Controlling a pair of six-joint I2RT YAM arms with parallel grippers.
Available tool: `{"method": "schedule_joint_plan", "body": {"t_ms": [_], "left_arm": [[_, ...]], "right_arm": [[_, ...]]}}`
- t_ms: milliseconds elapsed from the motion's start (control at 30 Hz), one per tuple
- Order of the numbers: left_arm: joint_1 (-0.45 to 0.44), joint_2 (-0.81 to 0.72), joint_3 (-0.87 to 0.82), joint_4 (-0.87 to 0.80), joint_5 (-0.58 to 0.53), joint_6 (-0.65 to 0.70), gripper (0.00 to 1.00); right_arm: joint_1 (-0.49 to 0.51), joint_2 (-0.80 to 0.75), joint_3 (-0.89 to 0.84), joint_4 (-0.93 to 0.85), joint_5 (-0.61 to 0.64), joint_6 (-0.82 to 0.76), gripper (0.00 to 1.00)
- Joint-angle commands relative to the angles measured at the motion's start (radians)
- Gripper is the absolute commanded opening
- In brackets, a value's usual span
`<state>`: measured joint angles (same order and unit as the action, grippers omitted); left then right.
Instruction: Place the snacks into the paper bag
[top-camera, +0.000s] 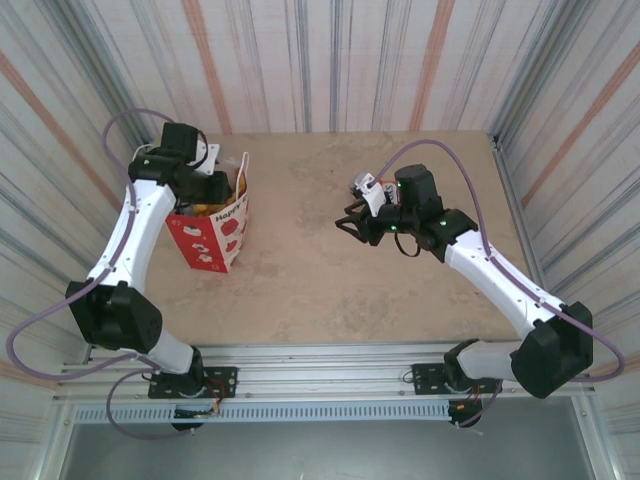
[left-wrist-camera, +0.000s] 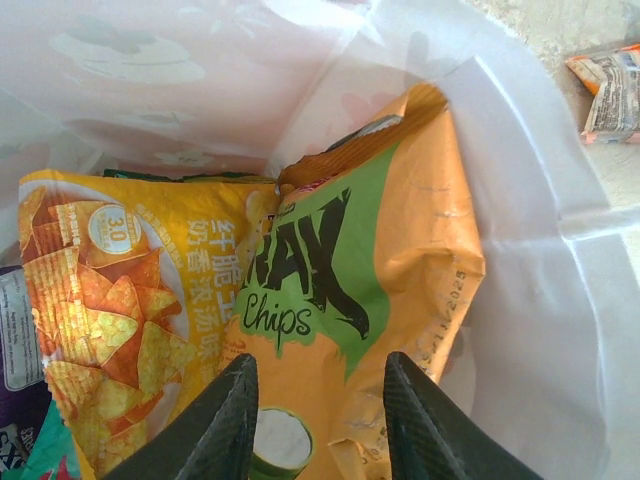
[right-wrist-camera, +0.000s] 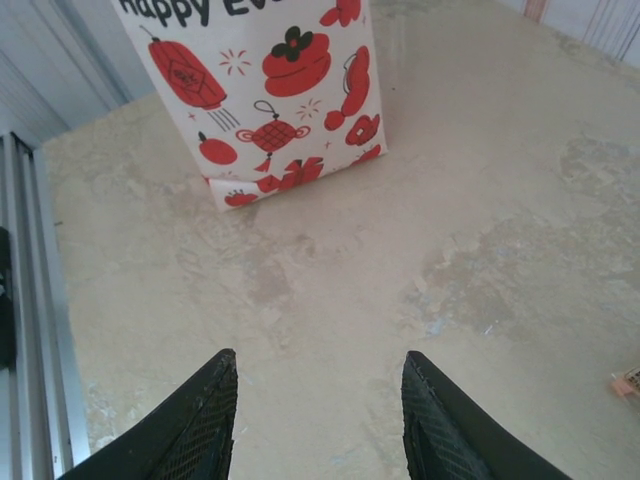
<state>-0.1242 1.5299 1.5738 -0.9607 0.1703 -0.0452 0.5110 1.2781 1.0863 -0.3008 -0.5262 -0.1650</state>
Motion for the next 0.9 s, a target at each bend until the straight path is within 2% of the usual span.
{"method": "schedule_joint_plan", "body": {"t_ms": [0,133,467,700,867], "left_arm": [[-0.004,-0.046,-0.003,0.013,0.039,-0.022,0.39],[-0.015,-0.061,0.025,0.009,0.065,-0.027,0.48],[-0.021,-0.086,-0.025,0.047,0.088,-0.028,0.50],[-0.021,-0.042,-0.064,0.053,0.071,-0.030,0.44],[-0.021,-0.025,-0.079,0.069,0.073,-0.041,0.28]], "right_arm": [[0.000,-0.003,0.038,-0.036,0.009,0.043,0.46],[0.000,0.001,0.041,-0.046,0.012,0.045,0.46],[-0.008,0.007,0.049,-0.059,-0.010,0.076,0.48],[-0.018,-0.010,0.041,-0.075,-0.015,0.076,0.48],[-0.032,-0.022,0.021,-0.068,-0.029,0.087,0.48]]}}
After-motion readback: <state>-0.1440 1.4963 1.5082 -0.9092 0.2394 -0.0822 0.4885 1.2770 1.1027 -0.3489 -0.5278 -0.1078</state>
